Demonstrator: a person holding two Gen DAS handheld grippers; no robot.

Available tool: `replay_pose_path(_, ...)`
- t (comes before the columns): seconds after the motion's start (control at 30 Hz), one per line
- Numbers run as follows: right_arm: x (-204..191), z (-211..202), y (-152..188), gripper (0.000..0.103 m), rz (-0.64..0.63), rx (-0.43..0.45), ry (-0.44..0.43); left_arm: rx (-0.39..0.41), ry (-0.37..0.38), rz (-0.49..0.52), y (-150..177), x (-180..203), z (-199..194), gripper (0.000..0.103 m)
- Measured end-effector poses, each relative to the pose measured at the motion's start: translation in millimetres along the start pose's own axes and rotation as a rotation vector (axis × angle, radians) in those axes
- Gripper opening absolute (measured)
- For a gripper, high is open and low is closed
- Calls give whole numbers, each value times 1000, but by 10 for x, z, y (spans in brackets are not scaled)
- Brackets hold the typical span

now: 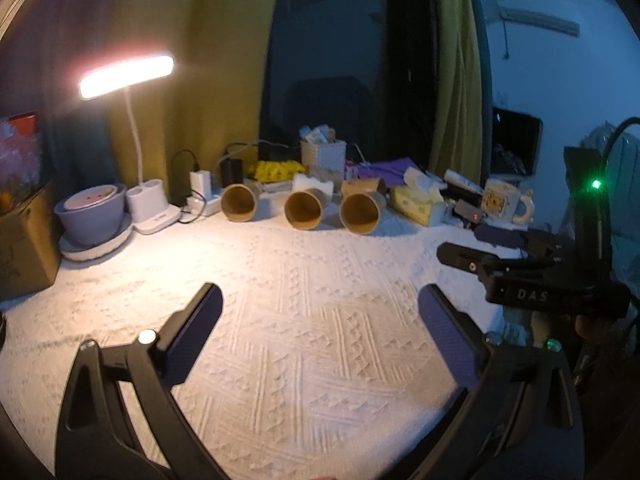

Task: Flip cup upright
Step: 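Reach the left gripper to the tan paper cup lying on its side and grasp it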

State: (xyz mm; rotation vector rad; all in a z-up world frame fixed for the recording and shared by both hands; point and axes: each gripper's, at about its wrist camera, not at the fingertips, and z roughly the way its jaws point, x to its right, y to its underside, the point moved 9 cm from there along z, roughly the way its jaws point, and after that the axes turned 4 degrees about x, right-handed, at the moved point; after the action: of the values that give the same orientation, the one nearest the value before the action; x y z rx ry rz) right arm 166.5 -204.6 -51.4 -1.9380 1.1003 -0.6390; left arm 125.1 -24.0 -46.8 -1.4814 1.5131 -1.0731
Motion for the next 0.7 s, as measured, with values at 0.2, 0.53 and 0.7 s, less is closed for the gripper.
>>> replay_pose_path(0.2,315,268,-86,83,3,15,47,-87,45,110,-169,115,520,99)
replay_pose_path(0.53,932,786,-276,83,-21,21,143,-193,177,299,-455,570,1644,99)
replay_pose_path(0.7,1252,977,-413,83,-35,40,224,-216,224,367,-606,696,2161,99)
